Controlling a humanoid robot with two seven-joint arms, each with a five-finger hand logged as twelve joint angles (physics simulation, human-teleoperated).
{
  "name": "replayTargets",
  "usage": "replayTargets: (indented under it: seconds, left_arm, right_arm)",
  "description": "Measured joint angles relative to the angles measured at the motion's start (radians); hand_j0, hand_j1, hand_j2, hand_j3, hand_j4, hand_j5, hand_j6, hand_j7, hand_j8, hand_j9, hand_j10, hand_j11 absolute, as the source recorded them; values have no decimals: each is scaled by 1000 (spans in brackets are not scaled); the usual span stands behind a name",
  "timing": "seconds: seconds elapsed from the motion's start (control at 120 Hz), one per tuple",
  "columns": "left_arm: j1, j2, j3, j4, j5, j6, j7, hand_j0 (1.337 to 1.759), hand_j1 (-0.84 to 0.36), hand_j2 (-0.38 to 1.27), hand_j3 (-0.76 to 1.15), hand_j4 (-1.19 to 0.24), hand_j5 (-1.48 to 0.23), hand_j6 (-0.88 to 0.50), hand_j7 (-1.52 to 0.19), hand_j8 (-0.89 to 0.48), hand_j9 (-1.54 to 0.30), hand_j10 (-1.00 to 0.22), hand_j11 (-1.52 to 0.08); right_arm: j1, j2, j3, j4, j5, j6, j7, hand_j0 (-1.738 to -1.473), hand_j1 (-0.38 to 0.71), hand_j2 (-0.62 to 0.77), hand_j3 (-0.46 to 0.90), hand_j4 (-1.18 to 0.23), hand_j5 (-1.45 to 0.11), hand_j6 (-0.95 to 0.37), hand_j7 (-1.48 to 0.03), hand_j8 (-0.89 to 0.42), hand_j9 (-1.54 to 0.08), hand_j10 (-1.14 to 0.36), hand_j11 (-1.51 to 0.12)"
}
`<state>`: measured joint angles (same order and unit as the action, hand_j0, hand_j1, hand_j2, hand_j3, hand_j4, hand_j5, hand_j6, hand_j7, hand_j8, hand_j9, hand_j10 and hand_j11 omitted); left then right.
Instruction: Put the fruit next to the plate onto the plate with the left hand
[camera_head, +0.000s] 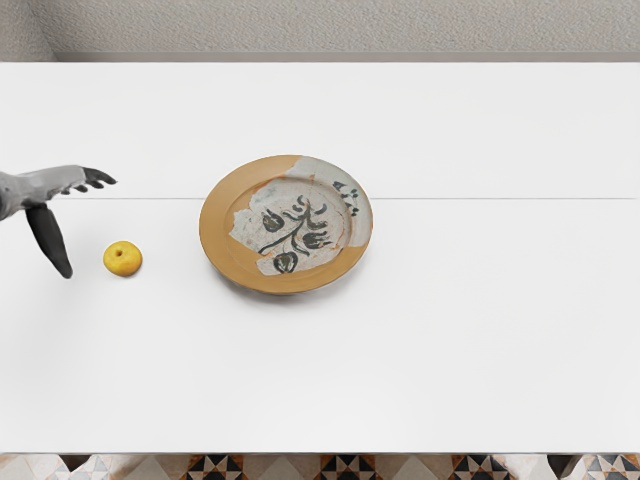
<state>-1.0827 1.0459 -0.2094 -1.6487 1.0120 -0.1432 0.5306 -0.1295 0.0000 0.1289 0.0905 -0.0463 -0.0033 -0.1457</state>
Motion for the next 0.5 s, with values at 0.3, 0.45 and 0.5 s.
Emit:
replayTargets:
  seconds: [0.3,0.45,0.5]
  left_arm:
    - [3,-15,-11,0,-16,-12,-7,1658,213,28,0,-126,-153,-128,-152,-128,-152,-125,-152]
    - [40,-124,-6,-1,96,59,59,1658,201,29,0,-135,-165,-137,-165,-137,-165,-134,-164]
    - [45,-141,-5,-3,144,87,67,1658,199,30,0,-138,-168,-140,-168,-139,-167,-137,-167]
  right_arm:
    - [0,0,0,0,0,-1,0,-1658,-349,0,0,0,0,-1,0,0,0,0,0]
    - [1,0,0,0,0,-1,0,-1658,-349,0,0,-1,0,-1,0,-1,0,0,0]
    - [1,0,0,0,0,0,0,-1658,-349,0,0,-1,0,-1,0,-1,0,0,0]
